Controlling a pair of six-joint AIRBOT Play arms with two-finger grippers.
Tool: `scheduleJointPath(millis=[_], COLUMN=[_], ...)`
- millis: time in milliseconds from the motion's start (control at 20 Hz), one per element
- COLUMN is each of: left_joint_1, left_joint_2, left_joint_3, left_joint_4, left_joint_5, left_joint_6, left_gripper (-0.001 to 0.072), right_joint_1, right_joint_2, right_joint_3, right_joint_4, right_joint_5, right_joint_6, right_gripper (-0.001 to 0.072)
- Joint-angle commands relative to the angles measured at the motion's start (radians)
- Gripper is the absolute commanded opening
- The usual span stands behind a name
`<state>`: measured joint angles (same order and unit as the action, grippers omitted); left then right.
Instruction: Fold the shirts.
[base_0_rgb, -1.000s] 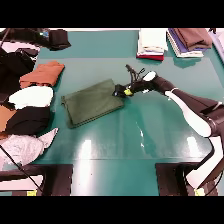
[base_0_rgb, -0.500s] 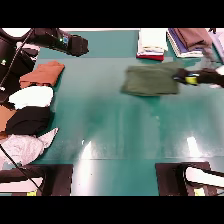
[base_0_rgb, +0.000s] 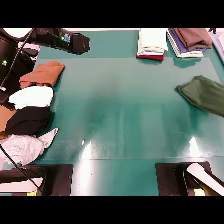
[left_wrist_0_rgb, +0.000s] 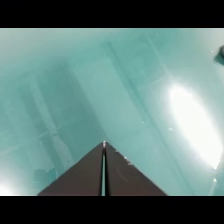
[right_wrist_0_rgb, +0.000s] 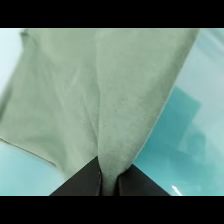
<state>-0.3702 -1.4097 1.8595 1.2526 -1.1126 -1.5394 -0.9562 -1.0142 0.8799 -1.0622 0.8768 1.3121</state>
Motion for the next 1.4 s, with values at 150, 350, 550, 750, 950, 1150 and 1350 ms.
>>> scheduleJointPath(millis=[150,350,550,750,950,1150,1350], left_joint_1=[-0.001,-0.001,-0.001,-0.001,-0.001,-0.001,-0.001], left_joint_2=[-0.001,-0.001,-0.001,-0.001,-0.001,-0.001,-0.001], left_joint_3=[0.0,0.0,0.0,0.0,0.0,0.0,0.0], left_joint_4=[0.0,0.0,0.0,0.0,0.0,0.0,0.0], left_joint_5=[0.002,-0.016,-0.027,-0.032,-0.024,-0.036,0.016], left_joint_6=[0.0,0.003,0.004,0.003,0.003,0.003,0.003], left_gripper=[0.002,0.002,0.002,0.0021,0.0021,0.0021,0.0021], right_joint_1=[0.078,0.268,0.333,0.259,0.376,0.682,0.918], right_joint_2=[0.134,0.192,0.254,0.287,0.286,0.283,0.232], right_joint_3=[-0.188,-0.225,-0.211,-0.06,0.046,0.062,0.062], right_joint_4=[-0.094,-0.261,-0.557,-0.517,-0.197,-0.171,-0.171], right_joint_5=[0.024,0.069,0.105,0.212,0.238,0.189,0.177], right_joint_6=[0.053,0.154,0.2,0.206,0.203,0.2,0.197], right_gripper=[0.0018,0.0055,0.0593,0.059,0.0588,0.0587,0.0234])
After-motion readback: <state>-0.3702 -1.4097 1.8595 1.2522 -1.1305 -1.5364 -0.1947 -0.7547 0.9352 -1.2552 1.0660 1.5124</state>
